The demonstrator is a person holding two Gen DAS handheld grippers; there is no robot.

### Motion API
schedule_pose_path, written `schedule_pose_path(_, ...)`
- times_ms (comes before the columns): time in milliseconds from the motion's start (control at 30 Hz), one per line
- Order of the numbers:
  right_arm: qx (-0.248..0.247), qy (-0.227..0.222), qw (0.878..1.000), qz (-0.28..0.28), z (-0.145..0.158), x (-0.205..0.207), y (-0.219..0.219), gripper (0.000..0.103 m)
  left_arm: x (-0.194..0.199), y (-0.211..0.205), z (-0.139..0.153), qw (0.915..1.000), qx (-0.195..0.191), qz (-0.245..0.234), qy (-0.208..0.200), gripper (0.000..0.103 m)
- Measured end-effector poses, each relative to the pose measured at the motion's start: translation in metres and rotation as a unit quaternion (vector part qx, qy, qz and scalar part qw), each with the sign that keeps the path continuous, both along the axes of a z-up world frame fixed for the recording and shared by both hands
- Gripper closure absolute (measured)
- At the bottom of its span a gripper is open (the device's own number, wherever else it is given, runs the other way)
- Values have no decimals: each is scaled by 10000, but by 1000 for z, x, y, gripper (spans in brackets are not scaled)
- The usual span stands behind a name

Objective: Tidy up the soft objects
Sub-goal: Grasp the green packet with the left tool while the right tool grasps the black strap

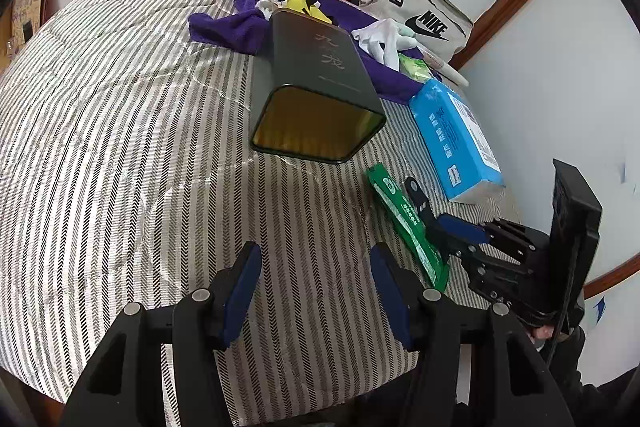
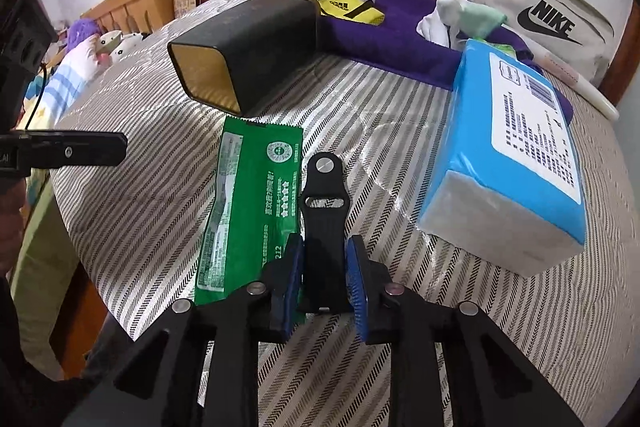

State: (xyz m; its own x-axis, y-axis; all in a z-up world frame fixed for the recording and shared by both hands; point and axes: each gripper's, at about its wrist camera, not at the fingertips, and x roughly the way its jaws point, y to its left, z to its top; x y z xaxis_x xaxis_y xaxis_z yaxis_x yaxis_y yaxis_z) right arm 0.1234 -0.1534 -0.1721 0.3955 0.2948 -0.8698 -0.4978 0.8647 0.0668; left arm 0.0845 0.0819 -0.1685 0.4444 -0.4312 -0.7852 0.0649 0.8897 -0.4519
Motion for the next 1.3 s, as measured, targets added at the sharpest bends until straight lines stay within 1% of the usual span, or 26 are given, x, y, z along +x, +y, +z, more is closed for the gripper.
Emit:
schedule_pose_path(67, 105, -75, 9999, -64, -1, 3, -1, 80, -1, -2, 3, 10000, 23, -30, -16, 48)
schedule_pose_path(167, 77, -216, 9997, -38, -2, 3, 1, 82, -2, -6, 5, 9999, 104, -68, -28, 48)
schedule_pose_path(233, 107, -195, 9997, -55, 0, 2, -1, 83, -1, -9, 6, 9999, 128, -87, -15, 48)
schedule_pose_path(367, 253, -301, 9991, -128, 13, -8, -9, 83, -1, -20, 6, 9997, 161, -189, 29, 48)
schedule_pose_path(567, 305, -365, 9984, -292, 24, -22, -28, 83, 4, -47, 0, 9991, -32, -394, 152, 48)
schedule_pose_path(733, 339, -431, 9982, -244, 30, -39, -43, 83, 13, -71, -10, 9989, -46, -364, 286, 48)
schedule_pose_path(767, 347, -442, 9981, -242, 31, -40, -45, 83, 16, -76, -12, 9988, -21, -355, 322, 47)
schedule_pose_path(800, 363, -443, 9981, -237, 32, -42, -48, 83, 17, -82, -10, 9992, 72, -323, 204, 46)
schedule_pose_path(867, 367, -473, 9979, -247, 34, -45, -55, 83, 22, -91, -10, 9990, 137, -358, 240, 45)
schedule_pose_path(967, 381, -503, 9974, -346, 37, -47, -67, 83, 27, -107, -9, 9986, 387, -320, 142, 43)
schedule_pose_path(1067, 423, -518, 9964, -512, 37, -48, -80, 83, 29, -124, -8, 9966, 775, -295, 21, 36)
schedule_pose_path(1167, 490, -481, 9954, -671, 34, -49, -93, 83, 32, -144, -9, 9900, 1356, -365, -105, 31)
schedule_pose_path(1233, 513, -463, 9949, -740, 32, -49, -98, 83, 34, -154, -10, 9853, 1656, -384, -185, 30)
schedule_pose_path(1300, 556, -471, 9945, -758, 32, -50, -101, 83, 36, -164, -12, 9782, 2024, -389, -254, 30)
